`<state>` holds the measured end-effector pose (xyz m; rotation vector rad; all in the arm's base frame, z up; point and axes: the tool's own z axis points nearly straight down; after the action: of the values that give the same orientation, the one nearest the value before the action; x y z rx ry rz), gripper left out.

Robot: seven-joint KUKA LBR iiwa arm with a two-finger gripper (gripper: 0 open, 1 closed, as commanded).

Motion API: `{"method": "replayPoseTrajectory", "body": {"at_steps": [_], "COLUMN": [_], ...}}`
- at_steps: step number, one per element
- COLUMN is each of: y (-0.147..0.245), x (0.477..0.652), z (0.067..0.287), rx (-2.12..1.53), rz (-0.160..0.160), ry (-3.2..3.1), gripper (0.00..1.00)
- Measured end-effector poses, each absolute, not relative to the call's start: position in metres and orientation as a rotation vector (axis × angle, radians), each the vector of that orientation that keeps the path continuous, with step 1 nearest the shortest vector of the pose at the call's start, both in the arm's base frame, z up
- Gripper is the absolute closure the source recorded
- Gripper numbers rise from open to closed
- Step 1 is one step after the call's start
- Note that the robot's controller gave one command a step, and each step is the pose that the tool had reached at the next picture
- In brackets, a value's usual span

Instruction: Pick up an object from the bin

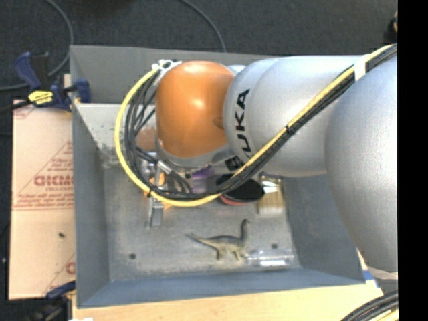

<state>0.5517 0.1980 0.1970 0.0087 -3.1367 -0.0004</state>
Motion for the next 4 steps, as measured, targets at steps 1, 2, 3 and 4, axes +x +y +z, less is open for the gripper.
{"method": "replayPoseTrajectory", "body": {"at_steps": [1,2,3,4], "y": [0.197,0.139,0.108,0.086], "x": [0.553,0.568,0.637,0.648], "z": [0.202,0.11,0.154,0.102], "rx": [0.0,0.282,0.25,0.259], "rz": [-0.003,-0.004,-0.003,-0.007], "ry": [-3.144,-3.136,-3.145,-3.144], "gripper": [0.0,0.0,0.0,0.0]}}
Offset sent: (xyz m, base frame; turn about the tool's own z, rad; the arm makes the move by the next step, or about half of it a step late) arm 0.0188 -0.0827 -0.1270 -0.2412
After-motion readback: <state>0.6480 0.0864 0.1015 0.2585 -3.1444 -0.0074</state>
